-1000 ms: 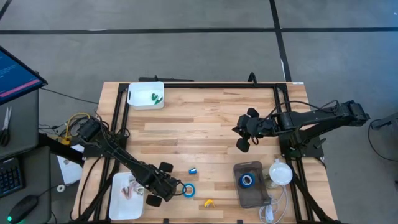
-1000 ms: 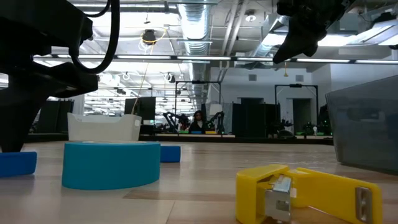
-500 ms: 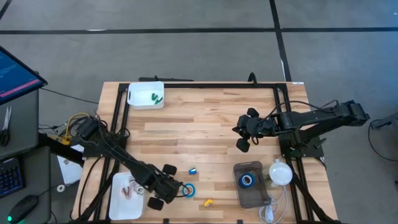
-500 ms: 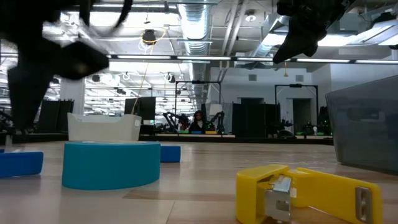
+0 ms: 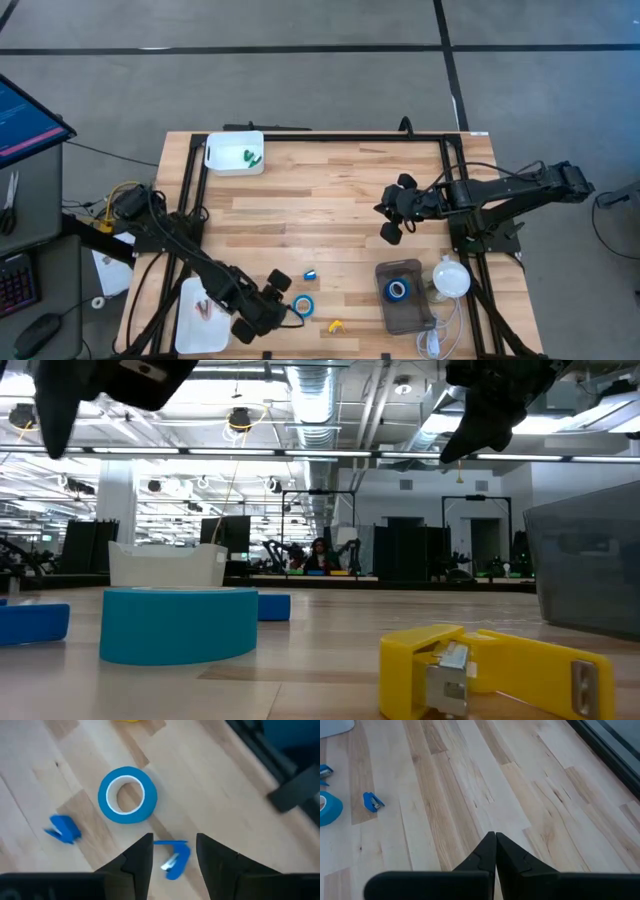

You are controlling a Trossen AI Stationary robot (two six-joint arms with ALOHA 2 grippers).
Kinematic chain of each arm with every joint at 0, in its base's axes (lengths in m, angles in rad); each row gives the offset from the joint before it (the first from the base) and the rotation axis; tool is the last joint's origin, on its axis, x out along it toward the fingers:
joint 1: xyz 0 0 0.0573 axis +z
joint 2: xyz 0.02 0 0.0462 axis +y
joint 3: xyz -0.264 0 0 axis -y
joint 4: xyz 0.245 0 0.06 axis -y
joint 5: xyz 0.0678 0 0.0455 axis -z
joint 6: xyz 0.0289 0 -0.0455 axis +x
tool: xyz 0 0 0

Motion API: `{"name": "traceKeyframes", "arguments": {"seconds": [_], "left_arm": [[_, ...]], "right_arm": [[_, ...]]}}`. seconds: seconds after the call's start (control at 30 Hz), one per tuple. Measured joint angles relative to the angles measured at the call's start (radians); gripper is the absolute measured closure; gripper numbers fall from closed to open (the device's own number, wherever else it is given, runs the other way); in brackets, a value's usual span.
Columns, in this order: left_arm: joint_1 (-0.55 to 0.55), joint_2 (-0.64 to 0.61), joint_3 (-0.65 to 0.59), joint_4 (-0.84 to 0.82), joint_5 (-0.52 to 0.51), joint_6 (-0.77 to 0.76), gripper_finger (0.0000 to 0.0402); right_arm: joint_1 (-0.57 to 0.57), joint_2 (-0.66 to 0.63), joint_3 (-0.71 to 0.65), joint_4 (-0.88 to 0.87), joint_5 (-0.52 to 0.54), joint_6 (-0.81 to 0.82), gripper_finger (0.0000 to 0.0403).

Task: Pick and place Stapler, Stapler remover, tape
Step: Put the left blue stapler into the top white bin

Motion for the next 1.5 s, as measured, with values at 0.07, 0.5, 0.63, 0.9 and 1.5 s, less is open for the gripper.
{"name": "traceKeyframes", "arguments": {"seconds": [0.07, 0.5, 0.63, 0.9, 1.5], "left_arm": [[0.0, 0.009, 0.0, 0.002, -0.006, 0.069, 0.0261], [0.008, 0.102, -0.002, 0.002, 0.101, 0.053, 0.0261], [0.007, 0.125, -0.002, 0.002, 0.113, 0.05, 0.0261], [0.017, 0.155, -0.047, 0.009, 0.112, 0.052, 0.0261], [0.039, 0.056, -0.102, 0.057, 0.032, -0.068, 0.0261]], "right_arm": [[0.0, 0.0, 0.0, -0.006, 0.0, 0.0, 0.0403], [0.0, 0.0, 0.0, -0.02, 0.0, 0.002, 0.0403], [0.0, 0.0, 0.0, -0.019, 0.0, 0.002, 0.0403], [0.0, 0.0, 0.0, -0.019, 0.0, 0.002, 0.0403], [0.0, 0.0, 0.0, -0.019, 0.0, 0.002, 0.0403]]}}
